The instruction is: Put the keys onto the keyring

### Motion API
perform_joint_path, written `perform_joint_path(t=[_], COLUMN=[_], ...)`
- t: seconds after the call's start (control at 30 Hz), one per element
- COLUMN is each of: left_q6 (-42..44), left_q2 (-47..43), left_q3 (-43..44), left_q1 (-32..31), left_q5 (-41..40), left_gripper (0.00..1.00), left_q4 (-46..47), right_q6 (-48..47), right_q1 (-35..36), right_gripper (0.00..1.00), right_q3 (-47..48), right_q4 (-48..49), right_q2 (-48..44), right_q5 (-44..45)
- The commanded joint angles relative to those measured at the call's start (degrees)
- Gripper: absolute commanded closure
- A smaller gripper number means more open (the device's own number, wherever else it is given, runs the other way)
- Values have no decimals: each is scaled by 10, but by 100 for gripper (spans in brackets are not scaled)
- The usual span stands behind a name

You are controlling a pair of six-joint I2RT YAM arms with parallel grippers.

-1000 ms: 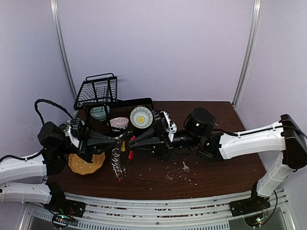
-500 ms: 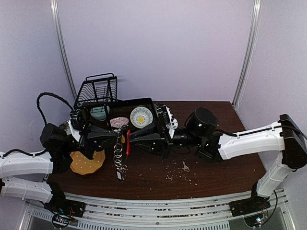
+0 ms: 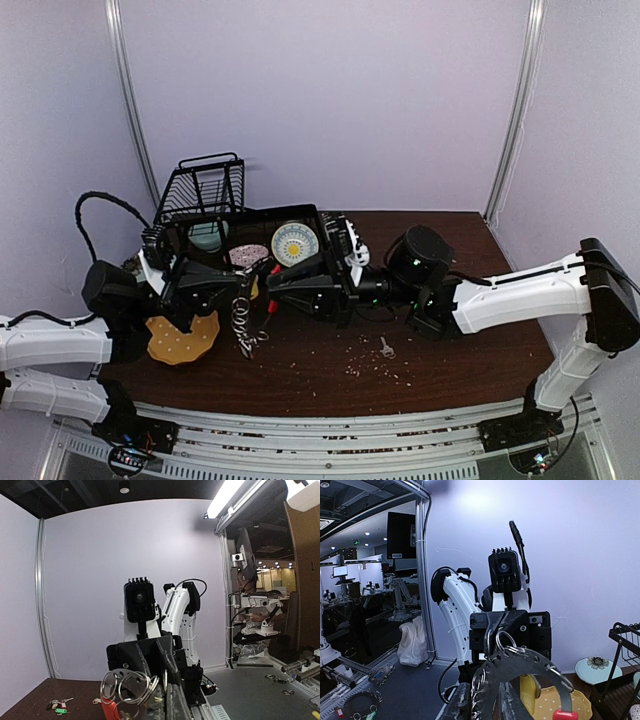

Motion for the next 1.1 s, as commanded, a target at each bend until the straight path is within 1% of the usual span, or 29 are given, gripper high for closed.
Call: perform_joint_path(t=[0.0,0.1,0.13,0.2,0.27,0.33,0.4,0.43,0.53,0.57,0.67,0.7,0.77,0.87,0.9,0.97,1.07], left_q6=[118,249,289,337,360,374,384,388,392,392,395,397,402,403,404,404,406], left_q2=[-45,-79,-86,-91,-89,-84,-78,-76,-79,-80,-77,-74,-68,-63,-63,-65,-71], left_q3=[39,86,94,111,123,135,148,153,155,154,155,156,156,152,150,145,139], left_q1=[0,0,0,0,0,0,-1,-1,-1,-1,-2,-3,-3,-3,-3,-3,-3], left_q5=[-3,-48,-61,-77,-83,-88,-102,-113,-139,-144,-164,-170,-175,-163,-159,-155,-152], left_gripper=[100,100,100,100,100,100,100,100,100,100,100,100,100,100,100,100,100], left_q4=[-149,-346,-394,-466,-518,-563,-605,-625,-660,-667,-688,-694,-699,-693,-690,-686,-680], right_q6=[-28,-51,-54,-43,-18,0,5,10,35,39,31,28,16,10,10,9,8], right_q1=[0,-8,-15,-36,-66,-102,-146,-167,-245,-273,-359,-383,-425,-468,-477,-488,-508], right_gripper=[79,77,76,75,73,73,71,71,69,67,63,61,58,57,55,53,52], right_q3=[-8,-4,-3,2,3,12,43,59,103,113,119,122,126,144,148,147,136], right_q4=[-29,-92,-121,-174,-222,-296,-420,-483,-668,-721,-824,-849,-880,-924,-932,-932,-920], right_q2=[-20,-47,-53,-72,-97,-116,-126,-126,-101,-85,-31,-9,35,99,112,126,131], right_q5=[18,16,14,13,7,26,80,129,293,334,428,438,435,485,504,548,548])
